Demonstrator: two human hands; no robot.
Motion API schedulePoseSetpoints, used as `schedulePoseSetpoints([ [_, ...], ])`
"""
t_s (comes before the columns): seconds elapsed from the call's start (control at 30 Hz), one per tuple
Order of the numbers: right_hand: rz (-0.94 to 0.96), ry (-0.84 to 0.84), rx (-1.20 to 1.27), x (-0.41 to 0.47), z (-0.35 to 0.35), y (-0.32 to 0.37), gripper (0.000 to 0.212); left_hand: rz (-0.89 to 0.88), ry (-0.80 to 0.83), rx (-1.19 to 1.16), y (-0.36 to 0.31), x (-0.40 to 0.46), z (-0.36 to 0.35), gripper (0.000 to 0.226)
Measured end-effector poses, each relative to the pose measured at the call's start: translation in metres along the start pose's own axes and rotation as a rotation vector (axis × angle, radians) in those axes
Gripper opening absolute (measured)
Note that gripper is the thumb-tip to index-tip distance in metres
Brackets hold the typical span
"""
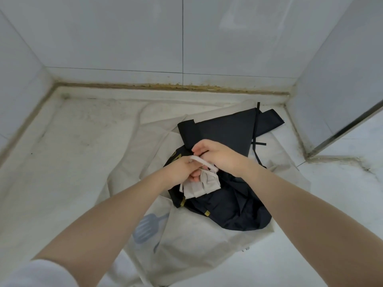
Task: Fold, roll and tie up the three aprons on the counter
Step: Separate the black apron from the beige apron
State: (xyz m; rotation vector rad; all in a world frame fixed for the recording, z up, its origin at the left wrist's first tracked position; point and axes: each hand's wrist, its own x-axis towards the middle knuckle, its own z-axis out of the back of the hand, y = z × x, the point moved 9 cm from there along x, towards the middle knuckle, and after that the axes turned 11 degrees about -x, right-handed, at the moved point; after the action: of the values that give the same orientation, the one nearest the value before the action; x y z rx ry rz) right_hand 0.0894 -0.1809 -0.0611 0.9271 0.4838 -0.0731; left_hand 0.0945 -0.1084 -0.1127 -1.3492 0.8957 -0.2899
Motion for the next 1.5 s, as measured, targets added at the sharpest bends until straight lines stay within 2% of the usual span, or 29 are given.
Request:
schedulePoseSetpoints([
  [0.1,0.042,0.030,-0.316,0.001,-0.009,-0.004,0.035,0.025,-0.009,0.003,0.003,0.001,0.002,0.047],
  [0.23,0.100,-0.051,-0.778,0.000,0.007,0.003,0.018,0.023,-0.002,0.095,0.003,0.000,0.006,0.051],
  [0.3,0.069,-0.049,-0.848,-0.004,0.023,0.001,0.017,0.000,0.024,0.189,0.000,-0.003,0.007,0.053],
  [0.4,0.033,-0.057,-0.694,-0.021,0.043,-0.003,0.033,-0.002,0.102,0.254,-0.009,-0.004,-0.006,0.041],
  [0.5,-0.018,-0.099,-0.277,-0.042,0.057,-0.010,0.037,-0.042,0.124,0.321,-0.027,-0.001,-0.025,0.031],
  [0.57,-0.026,-0.069,-0.074,-0.051,0.054,-0.012,0.033,-0.051,0.127,0.298,-0.038,0.000,-0.034,0.029],
  [0.67,0.034,-0.055,0.220,-0.061,0.053,-0.005,0.013,-0.068,0.129,0.300,-0.052,0.001,-0.040,0.039],
  [0.73,0.065,-0.025,0.345,-0.070,0.056,0.000,0.013,-0.021,0.121,0.326,-0.055,0.001,-0.039,0.040],
  [0.77,0.083,0.007,0.336,-0.075,0.056,0.003,0.012,0.034,0.119,0.298,-0.052,0.000,-0.039,0.041],
  [0.8,0.107,0.040,0.292,-0.078,0.056,0.005,0.020,0.075,0.131,0.224,-0.050,-0.002,-0.040,0.042],
  [0.87,0.150,0.114,0.171,-0.082,0.053,0.007,0.048,0.118,0.144,0.044,-0.049,-0.006,-0.044,0.045],
  [0.9,0.147,0.159,0.125,-0.083,0.048,0.006,0.050,0.132,0.124,-0.004,-0.048,-0.008,-0.044,0.045],
  [1.03,0.082,0.223,-0.019,-0.073,0.038,-0.006,0.018,0.139,0.003,-0.008,-0.041,-0.011,-0.040,0.034],
  [1.13,0.031,0.247,-0.189,-0.064,0.026,-0.012,0.013,0.145,-0.100,0.194,-0.034,-0.016,-0.025,0.026],
  [1.2,-0.015,0.255,-0.330,-0.059,0.017,-0.015,0.021,0.128,-0.091,0.251,-0.027,-0.018,-0.019,0.019],
  [1.27,0.017,0.194,-0.374,-0.052,0.011,-0.014,0.023,0.092,-0.044,0.247,-0.026,-0.021,-0.020,0.010],
  [1.3,0.026,0.158,-0.364,-0.048,0.009,-0.015,0.025,0.058,-0.017,0.359,-0.029,-0.020,-0.021,0.009],
  [1.37,-0.008,0.114,-0.258,-0.041,0.005,-0.020,0.027,-0.032,0.011,0.831,-0.038,-0.014,-0.025,0.003],
  [1.4,-0.051,0.104,-0.175,-0.035,0.002,-0.024,0.021,-0.083,-0.014,1.042,-0.045,-0.012,-0.027,0.002],
  [1.43,-0.120,0.095,-0.079,-0.029,0.001,-0.029,0.016,-0.124,-0.060,1.170,-0.051,-0.010,-0.028,0.004],
  [1.5,-0.315,0.081,0.080,-0.023,-0.002,-0.045,0.019,-0.197,-0.170,1.214,-0.059,-0.008,-0.027,0.012],
])
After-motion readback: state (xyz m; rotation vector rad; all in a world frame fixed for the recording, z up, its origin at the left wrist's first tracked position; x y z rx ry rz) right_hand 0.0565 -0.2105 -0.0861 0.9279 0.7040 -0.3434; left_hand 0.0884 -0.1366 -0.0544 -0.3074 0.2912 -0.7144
